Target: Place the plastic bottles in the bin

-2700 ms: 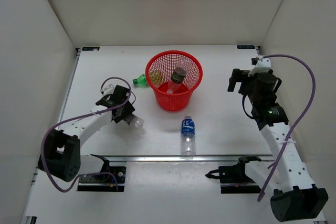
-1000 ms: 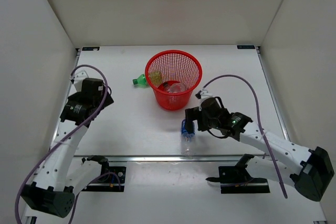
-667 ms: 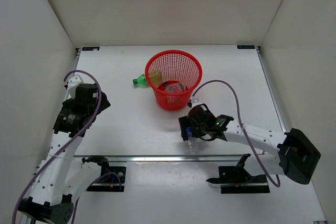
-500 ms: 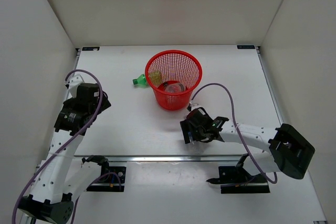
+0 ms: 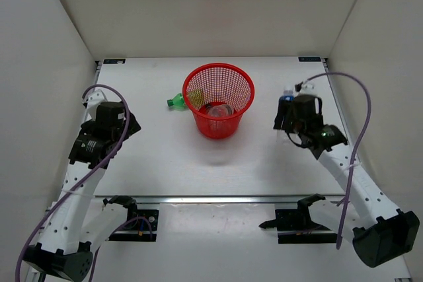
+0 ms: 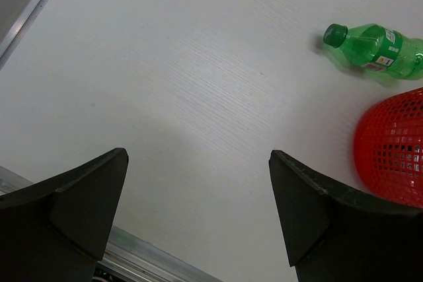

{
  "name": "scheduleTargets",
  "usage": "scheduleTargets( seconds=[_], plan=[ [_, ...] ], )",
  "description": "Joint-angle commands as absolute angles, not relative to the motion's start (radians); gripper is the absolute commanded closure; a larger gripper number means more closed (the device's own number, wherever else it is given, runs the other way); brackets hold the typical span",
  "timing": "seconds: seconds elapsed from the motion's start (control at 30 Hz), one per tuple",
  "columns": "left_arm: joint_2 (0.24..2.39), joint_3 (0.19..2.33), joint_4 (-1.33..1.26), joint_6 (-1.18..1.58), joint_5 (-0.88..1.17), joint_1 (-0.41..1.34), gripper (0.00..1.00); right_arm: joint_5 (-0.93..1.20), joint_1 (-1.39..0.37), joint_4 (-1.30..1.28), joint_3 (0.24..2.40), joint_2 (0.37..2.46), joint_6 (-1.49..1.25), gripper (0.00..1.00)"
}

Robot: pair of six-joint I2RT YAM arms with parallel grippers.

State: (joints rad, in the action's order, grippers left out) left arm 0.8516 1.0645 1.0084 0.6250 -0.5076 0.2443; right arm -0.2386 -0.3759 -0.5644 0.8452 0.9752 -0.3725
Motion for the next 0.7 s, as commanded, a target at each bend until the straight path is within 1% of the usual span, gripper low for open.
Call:
scheduleTargets(
  seconds=[0.0,0.1,0.17,0.23,0.37,0.4,0.43,0.5,0.53,0.57,0.63,0.67],
  plan=[
    [0.880,1.094,0.969,0.615,-0.486,0.248,0.01,-0.282,-0.360,-0.537,1.114,1.041,-0.180,0.59],
    [0.894,1.092,0.954,0.609,-0.479,0.249,0.01,-0.310,-0.475,-0.470,1.325,1.185,-0.091,0.60],
    [0.891,1.086,0.948,0.603,-0.477,0.235,0.01,-0.267,-0.523,-0.395,1.431,1.274,-0.058,0.60],
    [0.885,1.075,0.943,0.606,-0.482,0.236,0.02,-0.168,-0.552,-0.345,1.538,1.394,-0.054,0.60],
    [0.879,1.069,0.946,0.607,-0.468,0.235,0.01,-0.114,-0.581,-0.281,1.627,1.540,-0.066,0.54],
    [0.879,1.075,0.945,0.600,-0.468,0.235,0.01,-0.106,-0.589,-0.288,1.658,1.580,-0.058,0.47],
    [0.888,1.069,0.959,0.606,-0.472,0.236,0.02,-0.100,-0.600,-0.299,1.675,1.610,-0.049,0.43],
    [0.888,1.072,0.957,0.603,-0.469,0.236,0.01,-0.106,-0.611,-0.324,1.713,1.637,-0.040,0.26],
    [0.890,1.075,0.954,0.603,-0.472,0.236,0.01,-0.121,-0.618,-0.328,1.718,1.646,-0.031,0.21],
    [0.890,1.072,0.954,0.600,-0.474,0.230,0.02,-0.129,-0.623,-0.321,1.712,1.625,-0.023,0.19],
    [0.885,1.069,0.942,0.598,-0.474,0.235,0.02,-0.159,-0.617,-0.283,1.665,1.579,-0.011,0.04],
    [0.888,1.066,0.925,0.594,-0.472,0.235,0.01,-0.187,-0.624,-0.267,1.619,1.536,-0.012,0.01]
  ],
)
